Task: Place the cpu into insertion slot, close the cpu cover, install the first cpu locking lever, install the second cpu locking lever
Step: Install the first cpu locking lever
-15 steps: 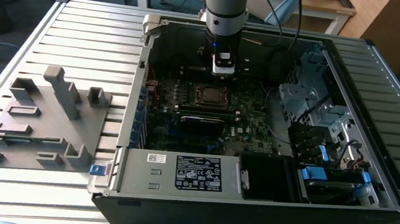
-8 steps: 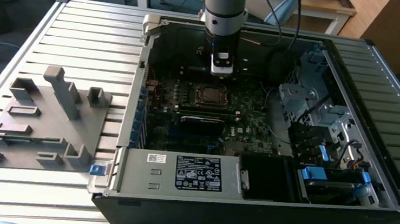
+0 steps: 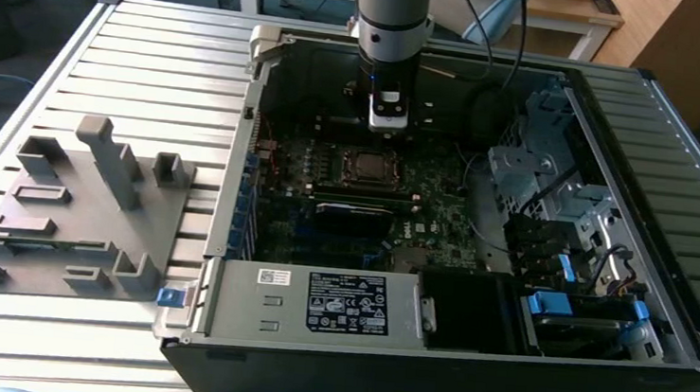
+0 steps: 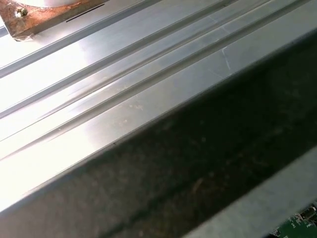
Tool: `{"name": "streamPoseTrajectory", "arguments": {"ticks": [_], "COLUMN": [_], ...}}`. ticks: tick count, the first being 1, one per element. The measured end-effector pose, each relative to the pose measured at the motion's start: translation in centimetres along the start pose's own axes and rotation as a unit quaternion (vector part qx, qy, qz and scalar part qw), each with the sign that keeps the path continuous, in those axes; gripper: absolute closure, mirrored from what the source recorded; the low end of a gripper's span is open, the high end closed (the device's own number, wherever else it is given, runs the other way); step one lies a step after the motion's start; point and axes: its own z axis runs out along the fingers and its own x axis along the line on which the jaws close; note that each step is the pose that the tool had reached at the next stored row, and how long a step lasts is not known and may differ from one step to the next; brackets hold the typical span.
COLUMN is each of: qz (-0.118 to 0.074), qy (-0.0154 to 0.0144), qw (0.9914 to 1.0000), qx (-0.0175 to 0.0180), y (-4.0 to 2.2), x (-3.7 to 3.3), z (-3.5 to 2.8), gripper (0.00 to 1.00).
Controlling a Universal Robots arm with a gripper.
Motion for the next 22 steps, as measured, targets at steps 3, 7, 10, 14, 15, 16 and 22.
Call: {"name": "streamPoseTrajectory", "arguments": {"ticks": [3, 7, 10, 14, 15, 16, 22], "qz": [0.000, 0.000, -0.001, -0.001, -0.001, -0.001, -0.001], "qy": [-0.0008, -0.0017, -0.0021, -0.0021, -0.0021, -0.0021, -0.0025], "qw": [1.00000, 0.99999, 0.99999, 0.99999, 0.99999, 0.99999, 0.99999], "qx": [0.0012, 0.0028, 0.0035, 0.0035, 0.0035, 0.0035, 0.0036], "y": [0.03, 0.14, 0.19, 0.20, 0.20, 0.20, 0.15], "x": [-0.04, -0.27, -0.37, -0.39, -0.39, -0.39, -0.42], "z": [0.03, 0.07, 0.09, 0.09, 0.10, 0.10, 0.12], "gripper": [0.89, 0.89, 0.89, 0.89, 0.89, 0.89, 0.89]}}
